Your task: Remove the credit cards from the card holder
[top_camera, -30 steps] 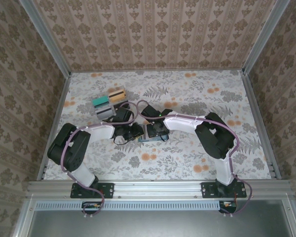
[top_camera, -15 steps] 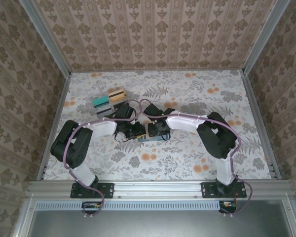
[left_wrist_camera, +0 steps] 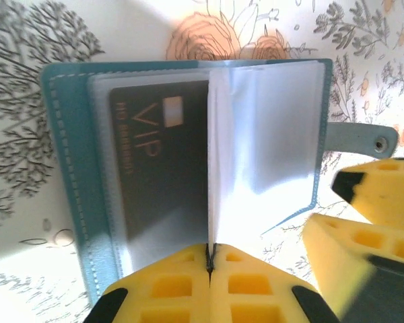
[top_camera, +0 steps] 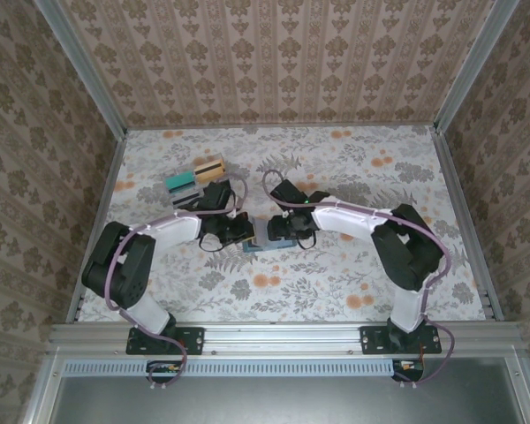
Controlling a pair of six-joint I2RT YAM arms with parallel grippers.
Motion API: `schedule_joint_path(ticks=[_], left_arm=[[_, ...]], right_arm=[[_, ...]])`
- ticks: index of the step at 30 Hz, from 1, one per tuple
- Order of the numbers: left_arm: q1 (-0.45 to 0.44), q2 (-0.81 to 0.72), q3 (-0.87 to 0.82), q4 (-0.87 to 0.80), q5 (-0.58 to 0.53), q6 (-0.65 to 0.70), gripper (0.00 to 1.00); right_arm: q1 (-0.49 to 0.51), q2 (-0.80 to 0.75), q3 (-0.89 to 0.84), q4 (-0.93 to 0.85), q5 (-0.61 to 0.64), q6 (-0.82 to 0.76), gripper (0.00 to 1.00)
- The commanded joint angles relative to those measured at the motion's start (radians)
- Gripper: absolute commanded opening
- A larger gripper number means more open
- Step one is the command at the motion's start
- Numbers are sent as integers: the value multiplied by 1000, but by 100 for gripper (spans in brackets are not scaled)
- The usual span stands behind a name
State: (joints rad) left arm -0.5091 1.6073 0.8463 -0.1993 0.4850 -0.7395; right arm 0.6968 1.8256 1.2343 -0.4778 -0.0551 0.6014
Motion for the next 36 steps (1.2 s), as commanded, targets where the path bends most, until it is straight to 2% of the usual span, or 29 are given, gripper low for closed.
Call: schedule_joint_path(ticks=[1,5,10,14,24,31,36], left_arm=[[12,-28,-14,-29,-5,30,3],[10,-25,-11,22,36,6,12],[-10,-19,-11,119,87,-55,39],[-36,-8,10,169,87,-99,52],[-78,66,79,258,103,-166,66],[-48,31,112,58,-11,-90,74],[-25,-23,84,6,-62,-72,78]], right_arm=[[-6,-119,-19,17,-57,4,62],[-28,-190,-42,35,-72,31,65],[-66,-271,-113,86,-69,51,64],[-78,-314,-151,94,-50,55,64],[-106,-394,-211,113,1,71,64],[-108,-376,-193,95,-8,60,58],[-99,-336,-168,80,-19,50,53]])
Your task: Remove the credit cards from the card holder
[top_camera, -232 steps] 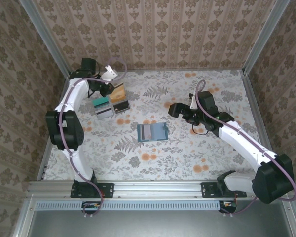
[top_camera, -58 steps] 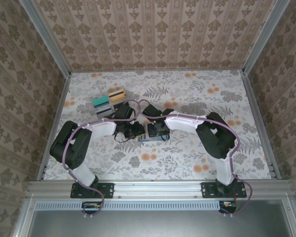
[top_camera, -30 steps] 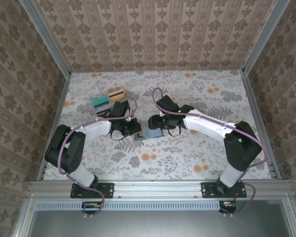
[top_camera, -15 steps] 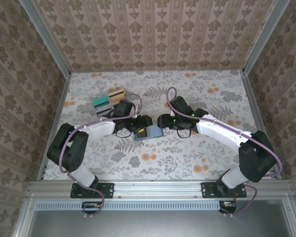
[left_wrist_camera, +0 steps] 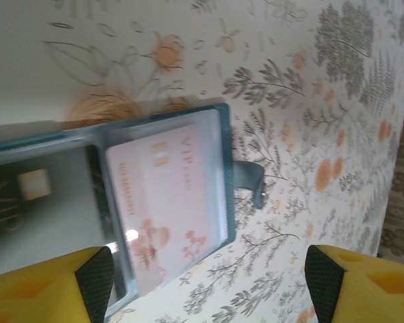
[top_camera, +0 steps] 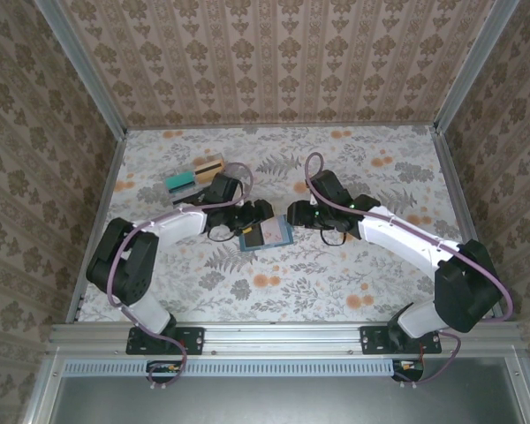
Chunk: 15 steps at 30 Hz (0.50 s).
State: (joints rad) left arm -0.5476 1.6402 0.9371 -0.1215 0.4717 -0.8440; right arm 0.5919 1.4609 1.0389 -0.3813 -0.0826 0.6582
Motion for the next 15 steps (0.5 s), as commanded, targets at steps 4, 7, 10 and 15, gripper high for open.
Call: schedule_joint_path(ticks=[4,7,10,15], left_arm=[[30,-65,-35,-89,-66,16,77],[31,-64,-62,-54,-42,-10,72],[31,-52,-83,-4,-8,-39,67],[32,-42,-89,18,14,-52,65]], right_arm=[[32,113,87,-54,-2,-19,47],[52,185,133,-77,-10,-24,40],[69,252,176,-96,-17,-29,27],[86,342,229,-135,-2,-37,20]])
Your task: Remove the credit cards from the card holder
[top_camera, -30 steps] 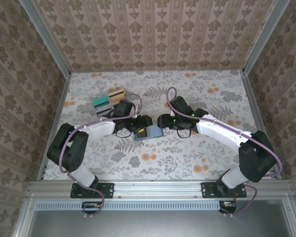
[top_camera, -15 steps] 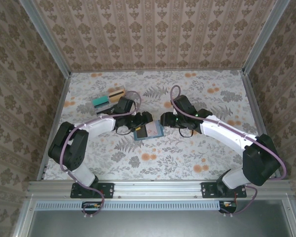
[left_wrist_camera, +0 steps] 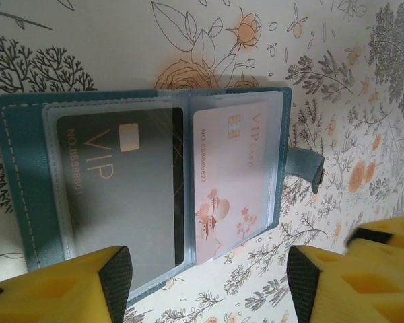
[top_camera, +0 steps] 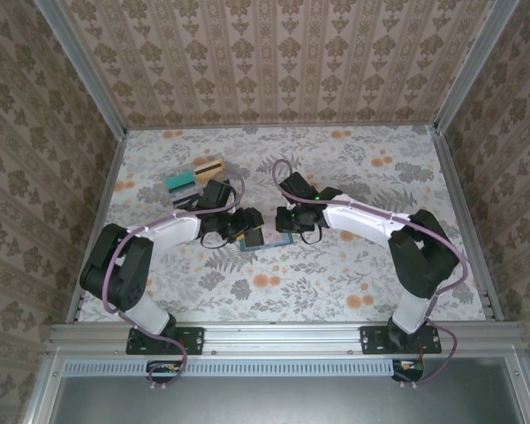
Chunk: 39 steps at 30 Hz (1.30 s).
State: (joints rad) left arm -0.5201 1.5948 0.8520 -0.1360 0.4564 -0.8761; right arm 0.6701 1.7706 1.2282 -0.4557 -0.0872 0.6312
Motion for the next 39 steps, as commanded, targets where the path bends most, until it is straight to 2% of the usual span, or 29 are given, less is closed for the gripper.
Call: schedule_joint_path(ticks=[1,9,17,23,35,39], left_arm=[[4,9,-6,37,36,-20,65],[-3,64,-9,122,90,-67,57],[-11,104,1,137,100,-72,49],[-11,135,14,125,96,-55,45],[-12,202,59,125,143,-6,29],[-12,209,62,137,159,4,27]], right_arm=[[11,44,43,-63,2,-11,20],[-1,126,51,-71,-6,27,19],[-13,162,40,-75,-7,25,19],[-14,180,27,-76,-4,25,18],[-14,199,27,-107,9,21,17],[-14,199,27,-107,5,24,17]])
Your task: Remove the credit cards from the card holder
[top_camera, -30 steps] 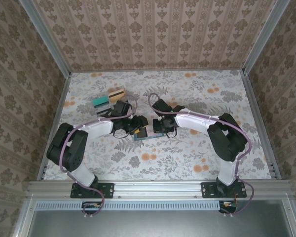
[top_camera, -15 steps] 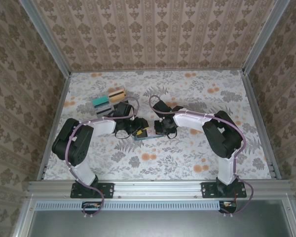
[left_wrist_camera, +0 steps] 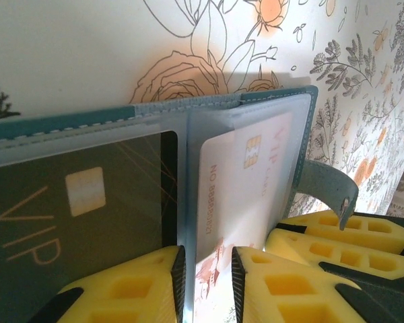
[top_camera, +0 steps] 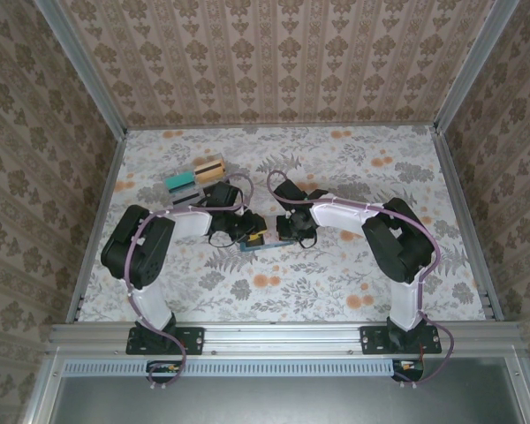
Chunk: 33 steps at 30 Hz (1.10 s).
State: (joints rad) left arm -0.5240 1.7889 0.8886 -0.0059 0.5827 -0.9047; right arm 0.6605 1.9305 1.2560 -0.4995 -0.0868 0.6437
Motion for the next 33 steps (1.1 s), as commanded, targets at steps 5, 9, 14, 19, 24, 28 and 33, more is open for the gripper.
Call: schedule_joint_path(ticks=[5,9,14,19,24,28,33], left_arm=[[-8,22,27,32,54,40,26],[-8,41,7,86,88,11,26],[-4,39,-22,131,95,-2,22],[5,26,-28,130,99,13,17],[18,10,-41,134,102,25,12],[24,8,-51,141,114,39,10],[35,-5,-72,151,124,59,2]], right_arm=[[-6,41,-1,-64,5,11,17],[-8,44,-4,-57,-13,16,17],[-12,44,-8,-47,-26,28,17],[-15,47,-6,-52,-26,27,17],[-17,47,-8,-53,-24,28,17],[-19,46,-7,-52,-24,30,17],[-21,38,-11,-56,-21,30,17]])
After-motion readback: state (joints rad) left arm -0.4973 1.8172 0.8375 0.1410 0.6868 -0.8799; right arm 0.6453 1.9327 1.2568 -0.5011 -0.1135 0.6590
